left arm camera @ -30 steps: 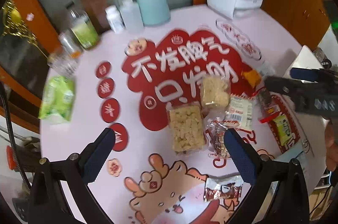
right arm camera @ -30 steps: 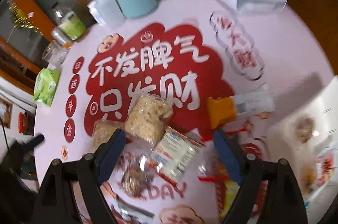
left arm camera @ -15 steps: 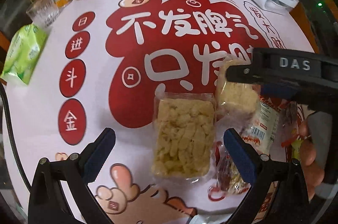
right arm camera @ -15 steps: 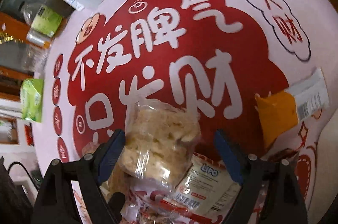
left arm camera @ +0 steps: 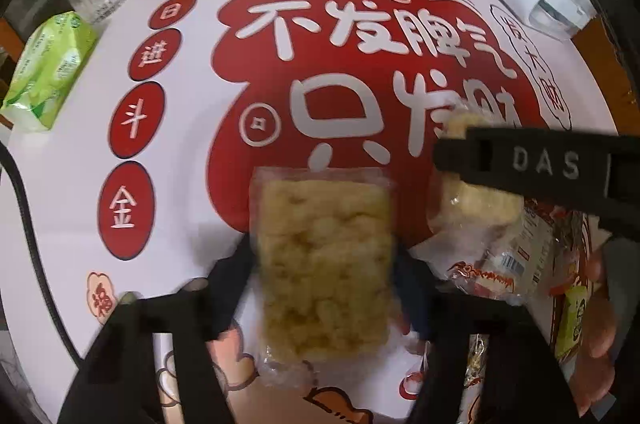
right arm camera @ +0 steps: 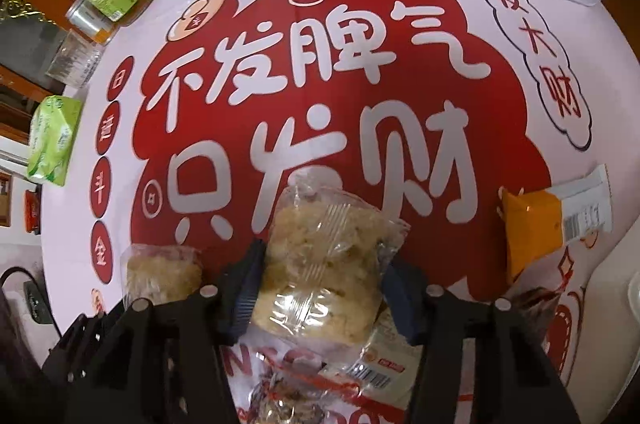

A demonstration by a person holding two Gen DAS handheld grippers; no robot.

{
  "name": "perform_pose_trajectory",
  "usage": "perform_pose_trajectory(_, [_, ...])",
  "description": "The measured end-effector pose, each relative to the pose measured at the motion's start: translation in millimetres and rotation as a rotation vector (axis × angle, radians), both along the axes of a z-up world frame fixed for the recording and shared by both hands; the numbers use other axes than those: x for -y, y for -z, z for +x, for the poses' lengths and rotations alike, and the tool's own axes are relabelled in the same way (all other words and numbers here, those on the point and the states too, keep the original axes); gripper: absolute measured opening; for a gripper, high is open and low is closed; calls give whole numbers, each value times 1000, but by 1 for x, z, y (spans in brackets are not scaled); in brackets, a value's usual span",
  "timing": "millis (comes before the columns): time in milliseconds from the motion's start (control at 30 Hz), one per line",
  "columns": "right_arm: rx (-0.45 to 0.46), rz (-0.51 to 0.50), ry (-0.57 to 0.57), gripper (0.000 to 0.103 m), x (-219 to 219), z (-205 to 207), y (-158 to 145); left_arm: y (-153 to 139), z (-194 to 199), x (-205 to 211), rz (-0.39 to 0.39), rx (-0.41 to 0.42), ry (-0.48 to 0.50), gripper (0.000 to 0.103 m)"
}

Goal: Organize snacks
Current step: 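Grasp a clear box of puffed snack with each tool, then carry both puffed-snack boxes toward the white tray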

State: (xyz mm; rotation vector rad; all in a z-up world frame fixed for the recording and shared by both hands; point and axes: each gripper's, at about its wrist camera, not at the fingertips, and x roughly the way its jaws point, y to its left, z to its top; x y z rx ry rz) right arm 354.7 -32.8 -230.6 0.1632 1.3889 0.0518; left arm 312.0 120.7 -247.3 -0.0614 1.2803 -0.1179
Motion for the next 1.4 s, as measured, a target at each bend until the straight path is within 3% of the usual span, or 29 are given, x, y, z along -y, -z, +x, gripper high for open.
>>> perform_pose_trajectory(67, [10,18,0,55,5,-7,-3,-1,0,-7,-28,-10,-26,59])
perform_pose_trajectory(300, [115,105,21,55,20,-35,-49,-17,-13,-26,11,16,-81,59])
perform_pose_trajectory(567, [267,179,4,55,28,-94,-110,-88,-59,-40,-18,138,-99,59])
perform_pose_trajectory(767, [345,193,-45,55,47,-167,-144,-139,-110,-35,-39,230,-77,59])
perform_pose_trajectory(1000, [370,186,-73,55,96,-248,-156,-171,-169,-1,-26,270,4,59])
perform_pose_trajectory(1133, [388,125,-64,55,134,-283,-161,-181,-196,27,-19,271,52,59])
perform_pose_trajectory(1400, [460,-11,42,55,225,-315,-180,-202,-224,126,-14,296,196,59])
